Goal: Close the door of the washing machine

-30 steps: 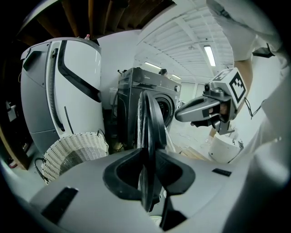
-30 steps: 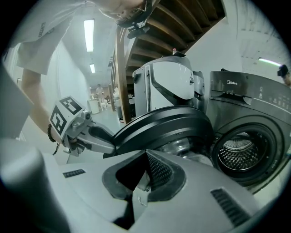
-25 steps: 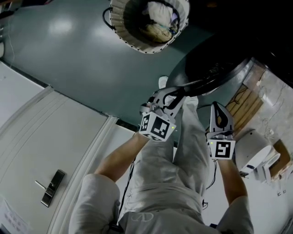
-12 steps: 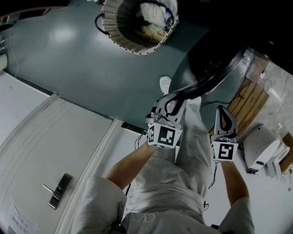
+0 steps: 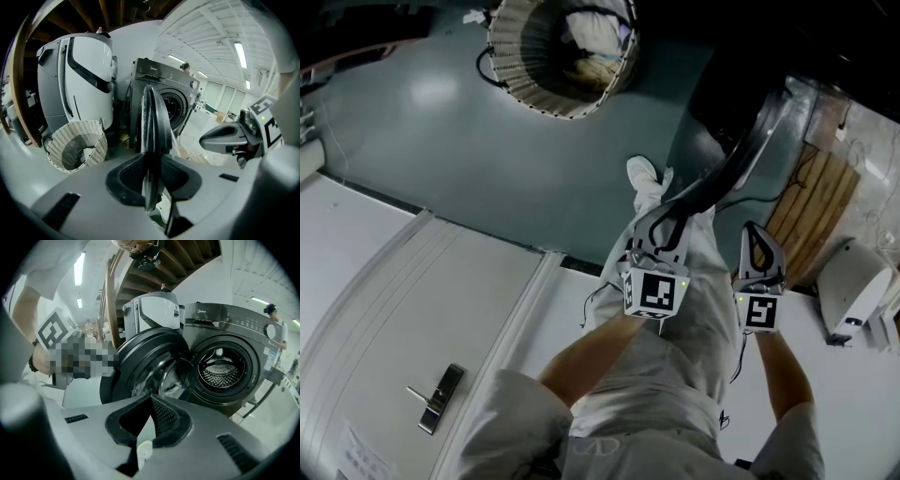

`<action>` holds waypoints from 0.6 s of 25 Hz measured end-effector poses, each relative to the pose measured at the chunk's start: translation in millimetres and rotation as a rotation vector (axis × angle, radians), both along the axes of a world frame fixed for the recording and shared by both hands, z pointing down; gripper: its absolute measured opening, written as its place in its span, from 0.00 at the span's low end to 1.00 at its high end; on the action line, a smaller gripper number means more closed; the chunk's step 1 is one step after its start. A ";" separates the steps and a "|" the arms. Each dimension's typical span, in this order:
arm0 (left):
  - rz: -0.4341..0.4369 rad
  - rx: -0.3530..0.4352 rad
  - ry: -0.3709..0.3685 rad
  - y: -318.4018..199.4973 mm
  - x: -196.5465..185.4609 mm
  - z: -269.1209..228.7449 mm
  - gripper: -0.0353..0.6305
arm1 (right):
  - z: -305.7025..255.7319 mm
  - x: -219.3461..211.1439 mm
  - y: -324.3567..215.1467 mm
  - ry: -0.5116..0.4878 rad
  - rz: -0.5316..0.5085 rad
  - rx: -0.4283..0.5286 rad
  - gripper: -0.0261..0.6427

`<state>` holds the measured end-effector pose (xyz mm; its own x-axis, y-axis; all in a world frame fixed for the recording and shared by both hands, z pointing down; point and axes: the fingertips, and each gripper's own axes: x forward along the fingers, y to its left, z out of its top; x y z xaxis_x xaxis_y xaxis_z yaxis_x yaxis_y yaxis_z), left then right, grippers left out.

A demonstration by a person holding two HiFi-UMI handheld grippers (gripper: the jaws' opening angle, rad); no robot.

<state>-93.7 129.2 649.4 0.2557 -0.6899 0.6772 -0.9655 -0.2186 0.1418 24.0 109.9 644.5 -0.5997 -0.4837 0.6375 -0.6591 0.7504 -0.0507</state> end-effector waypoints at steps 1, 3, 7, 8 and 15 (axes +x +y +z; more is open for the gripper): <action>-0.018 -0.008 -0.001 -0.2 3.7 -0.6 0.18 | 1.7 4.4 2.3 0.005 0.003 0.000 0.06; -0.042 -0.021 -0.004 -0.8 12.4 -2.0 0.18 | 4.0 12.2 5.9 0.003 0.016 0.003 0.06; -0.040 -0.036 0.012 0.1 36.3 -0.3 0.18 | 9.4 28.6 11.2 0.007 0.056 -0.003 0.06; -0.038 -0.037 0.019 0.3 42.6 -0.1 0.19 | 10.5 32.3 12.1 0.008 0.065 -0.003 0.06; -0.081 -0.074 0.077 -5.7 79.5 1.2 0.21 | 23.4 58.9 19.6 0.031 0.101 -0.003 0.06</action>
